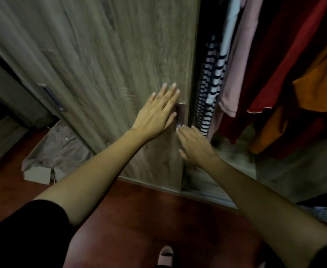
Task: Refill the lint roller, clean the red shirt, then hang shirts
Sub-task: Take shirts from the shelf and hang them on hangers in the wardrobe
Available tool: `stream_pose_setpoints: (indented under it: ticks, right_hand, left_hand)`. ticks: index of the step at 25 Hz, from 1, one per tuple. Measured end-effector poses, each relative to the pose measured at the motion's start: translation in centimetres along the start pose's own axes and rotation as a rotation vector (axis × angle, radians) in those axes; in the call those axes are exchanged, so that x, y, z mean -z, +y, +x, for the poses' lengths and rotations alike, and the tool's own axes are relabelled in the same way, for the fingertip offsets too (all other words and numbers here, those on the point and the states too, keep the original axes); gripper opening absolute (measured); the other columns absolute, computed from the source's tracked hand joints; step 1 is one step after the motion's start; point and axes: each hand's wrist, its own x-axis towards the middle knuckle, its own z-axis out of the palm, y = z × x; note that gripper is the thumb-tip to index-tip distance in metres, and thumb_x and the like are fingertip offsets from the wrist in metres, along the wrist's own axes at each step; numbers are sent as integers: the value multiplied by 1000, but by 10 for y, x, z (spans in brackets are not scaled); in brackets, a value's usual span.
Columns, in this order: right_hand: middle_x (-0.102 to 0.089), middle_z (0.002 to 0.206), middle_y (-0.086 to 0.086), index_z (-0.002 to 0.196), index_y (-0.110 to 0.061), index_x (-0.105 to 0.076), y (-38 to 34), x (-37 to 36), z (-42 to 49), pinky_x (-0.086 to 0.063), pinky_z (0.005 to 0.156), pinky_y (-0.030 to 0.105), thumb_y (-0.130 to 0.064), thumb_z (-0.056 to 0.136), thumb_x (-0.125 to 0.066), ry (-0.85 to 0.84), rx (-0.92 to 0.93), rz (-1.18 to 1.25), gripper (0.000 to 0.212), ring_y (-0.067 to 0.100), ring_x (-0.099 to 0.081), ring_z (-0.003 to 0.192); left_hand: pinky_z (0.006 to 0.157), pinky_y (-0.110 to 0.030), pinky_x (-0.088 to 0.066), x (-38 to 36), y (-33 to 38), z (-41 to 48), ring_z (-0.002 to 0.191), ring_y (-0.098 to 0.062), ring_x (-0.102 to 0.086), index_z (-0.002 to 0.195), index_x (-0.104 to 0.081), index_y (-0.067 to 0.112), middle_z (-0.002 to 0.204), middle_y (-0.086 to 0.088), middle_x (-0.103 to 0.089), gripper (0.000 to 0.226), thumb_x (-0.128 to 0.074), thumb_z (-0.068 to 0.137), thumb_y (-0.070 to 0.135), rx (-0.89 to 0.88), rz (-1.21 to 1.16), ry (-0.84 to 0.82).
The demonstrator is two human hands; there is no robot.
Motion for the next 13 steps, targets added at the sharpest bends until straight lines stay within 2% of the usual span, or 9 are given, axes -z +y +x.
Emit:
stream_pose_setpoints:
  ticks: [2, 4, 7, 9, 13]
  right_hand:
    - [-34, 149, 16, 142, -1, -29, -6, 8, 23, -14, 117, 40, -33, 91, -46, -63, 22, -159, 63, 28, -27, 141]
    - [-24, 153, 14, 145, -4, -20, -5, 17, 36, -3, 118, 42, -27, 98, -29, -141, 29, -321, 53, 30, -14, 144]
    - [-16, 157, 11, 147, -9, -15, -11, 20, 42, 1, 119, 46, -32, 100, -20, -294, 72, -522, 53, 31, -6, 145]
    - [-10, 158, 9, 148, -11, -12, -13, 20, 47, 3, 119, 48, -39, 99, -18, -385, 79, -624, 57, 31, -1, 146]
    - [-15, 157, 9, 148, -10, -13, -11, 18, 51, -1, 119, 45, -38, 99, -23, -391, 103, -702, 57, 31, -9, 144]
  left_hand:
    - [112, -43, -23, 5, -23, 8, 142, -30, -21, 145, -22, 8, 154, -14, -24, 58, -37, 94, 30, -110, 85, -20]
    - [113, -43, -20, 11, -36, 19, 142, -30, -20, 146, -22, 8, 154, -13, -24, 58, -30, 92, 30, -198, 135, -20]
    - [114, -40, -14, 14, -41, 34, 143, -28, -17, 146, -19, 9, 155, -11, -21, 61, -22, 90, 31, -312, 177, -24]
    - [114, -40, -16, 13, -41, 44, 143, -28, -18, 146, -18, 8, 155, -10, -21, 60, -21, 91, 31, -369, 200, -27]
    - [113, -41, -20, 16, -42, 54, 142, -26, -21, 146, -20, 7, 154, -10, -23, 62, -18, 87, 25, -446, 233, -22]
